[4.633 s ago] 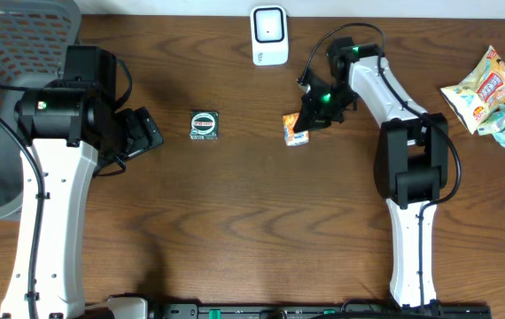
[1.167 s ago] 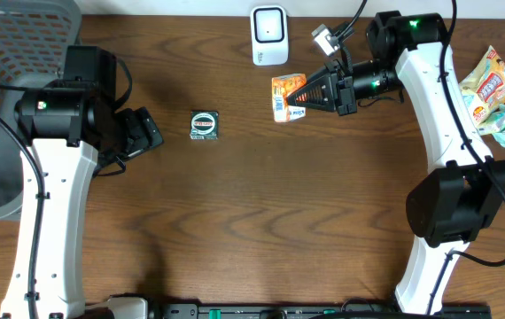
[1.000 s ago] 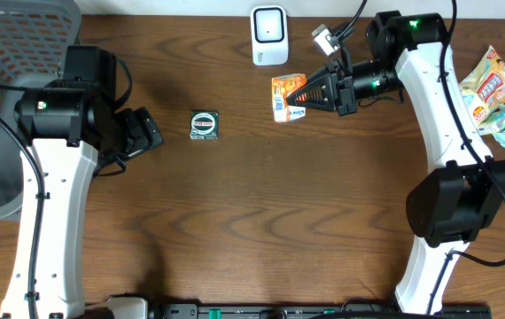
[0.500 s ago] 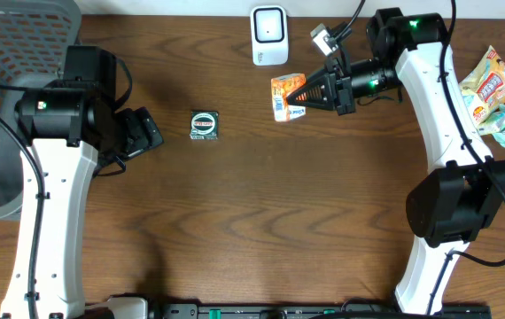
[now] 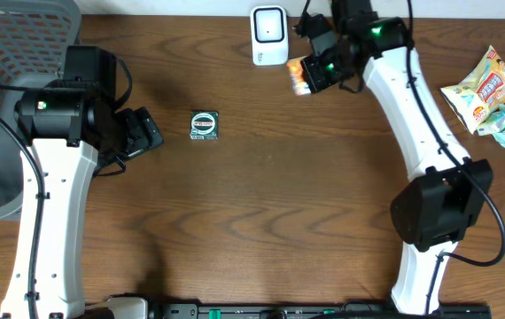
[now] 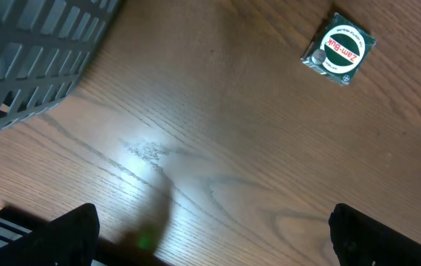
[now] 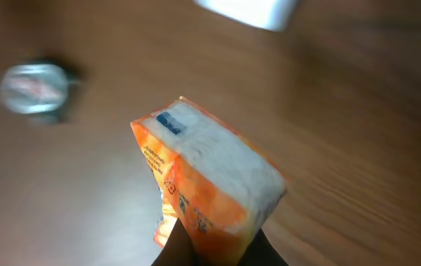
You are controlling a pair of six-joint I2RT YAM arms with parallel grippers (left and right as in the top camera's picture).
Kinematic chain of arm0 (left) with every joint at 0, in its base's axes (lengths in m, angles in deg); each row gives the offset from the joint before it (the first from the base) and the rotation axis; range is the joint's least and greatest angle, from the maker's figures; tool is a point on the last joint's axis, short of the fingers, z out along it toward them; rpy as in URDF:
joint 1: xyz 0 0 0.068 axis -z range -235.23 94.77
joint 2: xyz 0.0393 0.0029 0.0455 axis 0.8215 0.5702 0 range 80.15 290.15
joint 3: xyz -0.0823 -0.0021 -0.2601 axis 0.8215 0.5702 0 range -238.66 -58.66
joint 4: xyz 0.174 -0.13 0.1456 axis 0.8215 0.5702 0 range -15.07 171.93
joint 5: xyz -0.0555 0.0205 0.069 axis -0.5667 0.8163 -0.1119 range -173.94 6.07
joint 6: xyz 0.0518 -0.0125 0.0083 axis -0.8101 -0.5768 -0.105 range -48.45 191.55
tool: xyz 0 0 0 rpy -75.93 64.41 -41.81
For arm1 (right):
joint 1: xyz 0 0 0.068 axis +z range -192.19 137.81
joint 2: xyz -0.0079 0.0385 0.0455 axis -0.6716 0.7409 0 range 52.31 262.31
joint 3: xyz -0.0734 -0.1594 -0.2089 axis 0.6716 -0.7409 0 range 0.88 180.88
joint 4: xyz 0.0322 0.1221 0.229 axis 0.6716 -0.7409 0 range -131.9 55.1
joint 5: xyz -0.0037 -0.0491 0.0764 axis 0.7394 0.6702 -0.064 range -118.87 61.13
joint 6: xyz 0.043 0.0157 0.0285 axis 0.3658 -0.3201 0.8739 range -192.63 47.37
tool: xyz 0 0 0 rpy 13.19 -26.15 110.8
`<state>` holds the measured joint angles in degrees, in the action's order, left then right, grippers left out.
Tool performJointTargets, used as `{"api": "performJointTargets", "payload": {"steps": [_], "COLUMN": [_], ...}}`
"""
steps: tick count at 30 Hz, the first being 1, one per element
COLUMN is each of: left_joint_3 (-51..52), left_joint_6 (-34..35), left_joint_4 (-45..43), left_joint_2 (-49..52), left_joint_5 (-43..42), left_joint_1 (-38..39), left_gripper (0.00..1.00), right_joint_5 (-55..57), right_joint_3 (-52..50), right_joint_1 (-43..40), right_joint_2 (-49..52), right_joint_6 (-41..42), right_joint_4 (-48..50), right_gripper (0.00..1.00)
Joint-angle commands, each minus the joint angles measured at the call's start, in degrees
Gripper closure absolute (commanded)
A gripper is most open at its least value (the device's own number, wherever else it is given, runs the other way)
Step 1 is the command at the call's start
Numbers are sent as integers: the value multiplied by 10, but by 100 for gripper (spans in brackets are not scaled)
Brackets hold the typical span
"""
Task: Scan the item barcode
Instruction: 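Raise the orange box up to the white scanner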
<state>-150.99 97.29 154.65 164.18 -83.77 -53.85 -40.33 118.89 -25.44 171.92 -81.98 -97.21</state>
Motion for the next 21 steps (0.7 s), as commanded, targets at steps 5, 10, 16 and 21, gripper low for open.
{"api": "performJointTargets", "payload": {"steps": [5,10,16,21], "left_joint_3": [-1,-1,-1,-1], "left_joint_6": [5,5,5,5], "left_joint_4": [4,4,4,4], "left_joint_2": [3,3,3,3], "left_joint_5": [3,3,3,3], "left_joint_1": [0,0,0,0], "left_gripper": [2,2,2,2], "right_joint_5": [297,381,396,379], "right_joint_3": [3,3,4,52], "right_joint_1": [52,74,95,92], "right_joint_2": [77,132,157,150], "right_joint_6": [50,50,50,-8], "right_joint_4": [-18,-20,4,66], "right_gripper": [99,99,99,99]}}
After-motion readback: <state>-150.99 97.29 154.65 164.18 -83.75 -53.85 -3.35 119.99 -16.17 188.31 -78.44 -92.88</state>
